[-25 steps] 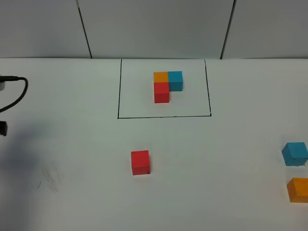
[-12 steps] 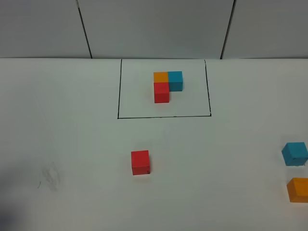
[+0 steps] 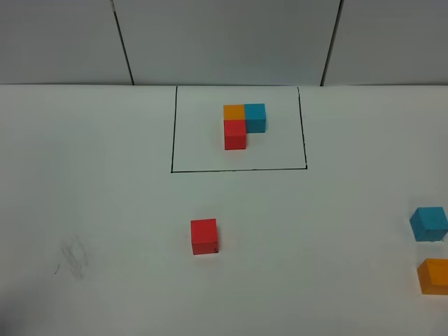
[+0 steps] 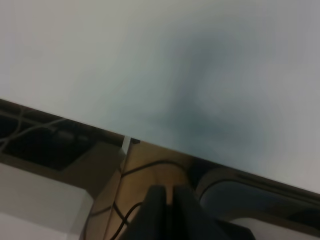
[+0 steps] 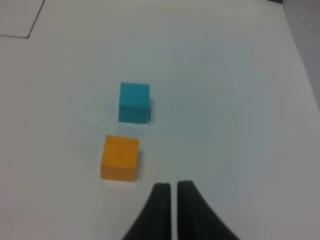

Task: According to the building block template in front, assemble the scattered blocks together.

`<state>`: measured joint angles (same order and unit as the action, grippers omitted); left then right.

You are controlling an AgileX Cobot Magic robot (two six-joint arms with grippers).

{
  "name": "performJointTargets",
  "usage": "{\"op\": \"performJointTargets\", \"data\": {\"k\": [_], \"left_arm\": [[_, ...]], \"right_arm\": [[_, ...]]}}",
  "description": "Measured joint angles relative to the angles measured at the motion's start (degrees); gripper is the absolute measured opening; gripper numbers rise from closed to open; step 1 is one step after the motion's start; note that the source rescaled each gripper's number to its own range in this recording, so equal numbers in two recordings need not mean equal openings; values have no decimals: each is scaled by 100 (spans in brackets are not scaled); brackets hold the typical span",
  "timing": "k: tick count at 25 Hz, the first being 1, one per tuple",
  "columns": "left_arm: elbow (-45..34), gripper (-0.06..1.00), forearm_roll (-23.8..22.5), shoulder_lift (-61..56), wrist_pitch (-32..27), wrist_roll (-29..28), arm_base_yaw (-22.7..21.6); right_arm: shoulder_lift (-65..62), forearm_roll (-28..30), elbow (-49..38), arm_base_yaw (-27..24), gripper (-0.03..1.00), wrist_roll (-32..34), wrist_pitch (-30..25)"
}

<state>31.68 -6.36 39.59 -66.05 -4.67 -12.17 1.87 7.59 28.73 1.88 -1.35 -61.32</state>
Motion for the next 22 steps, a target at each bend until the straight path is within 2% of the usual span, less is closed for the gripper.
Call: {"op": "performJointTargets", "data": {"k": [5, 10, 22], "left_arm": [[-53, 0, 441, -730, 114, 467, 0], [-53, 0, 941, -937, 107, 467, 0], [-53, 0, 968, -957, 107, 423, 0]], "right_arm": [[0, 0, 0, 0, 0, 0, 0], [0, 0, 0, 0, 0, 0, 0], [0, 0, 0, 0, 0, 0, 0]]}}
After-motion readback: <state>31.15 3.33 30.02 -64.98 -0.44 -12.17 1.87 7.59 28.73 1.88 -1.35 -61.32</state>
